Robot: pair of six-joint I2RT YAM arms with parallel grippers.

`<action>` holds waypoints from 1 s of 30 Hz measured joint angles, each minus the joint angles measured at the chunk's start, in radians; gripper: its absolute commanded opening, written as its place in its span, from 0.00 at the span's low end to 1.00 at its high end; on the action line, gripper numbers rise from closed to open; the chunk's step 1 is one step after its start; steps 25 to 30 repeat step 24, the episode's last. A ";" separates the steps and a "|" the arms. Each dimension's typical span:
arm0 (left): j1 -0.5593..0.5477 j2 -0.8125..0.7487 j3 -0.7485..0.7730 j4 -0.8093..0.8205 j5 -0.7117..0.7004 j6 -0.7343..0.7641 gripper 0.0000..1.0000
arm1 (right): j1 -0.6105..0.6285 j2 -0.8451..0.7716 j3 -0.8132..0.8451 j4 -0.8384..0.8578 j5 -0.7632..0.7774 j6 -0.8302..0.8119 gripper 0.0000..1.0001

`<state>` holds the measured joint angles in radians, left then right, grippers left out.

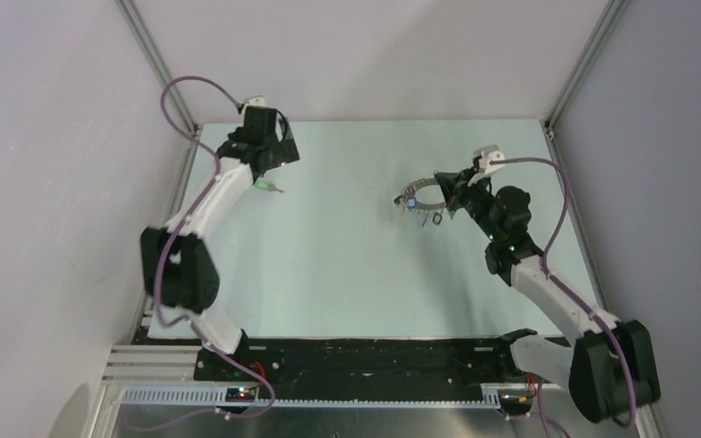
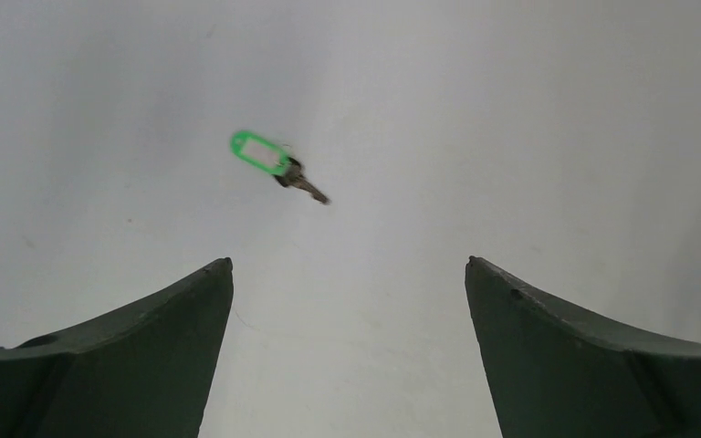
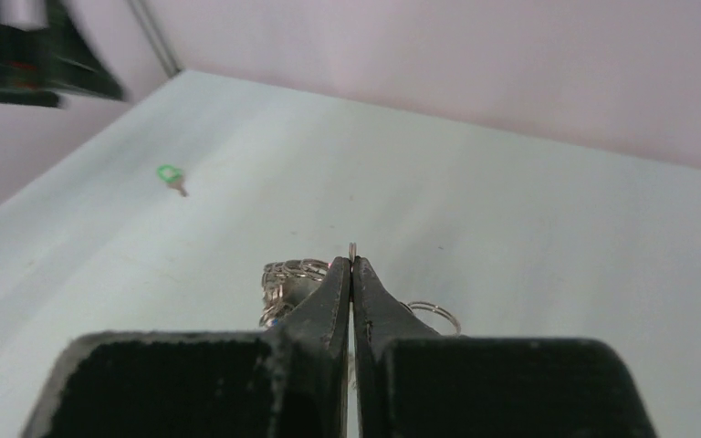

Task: Remove the keys from the keyring

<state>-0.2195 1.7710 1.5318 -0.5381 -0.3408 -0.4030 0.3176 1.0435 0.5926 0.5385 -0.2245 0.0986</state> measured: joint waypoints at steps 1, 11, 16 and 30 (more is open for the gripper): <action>-0.012 -0.058 -0.021 0.002 0.016 -0.008 1.00 | -0.016 0.040 0.022 -0.006 0.002 0.003 0.36; -0.057 -0.531 -0.353 0.020 0.047 -0.132 1.00 | -0.140 0.233 0.172 -0.020 0.046 0.061 0.99; -0.109 -0.672 -0.481 -0.003 -0.043 -0.138 1.00 | -0.153 0.120 0.175 -0.124 0.110 0.116 1.00; -0.307 -0.847 -0.537 -0.002 -0.261 -0.111 1.00 | -0.148 -0.236 0.135 -0.330 0.255 0.180 0.99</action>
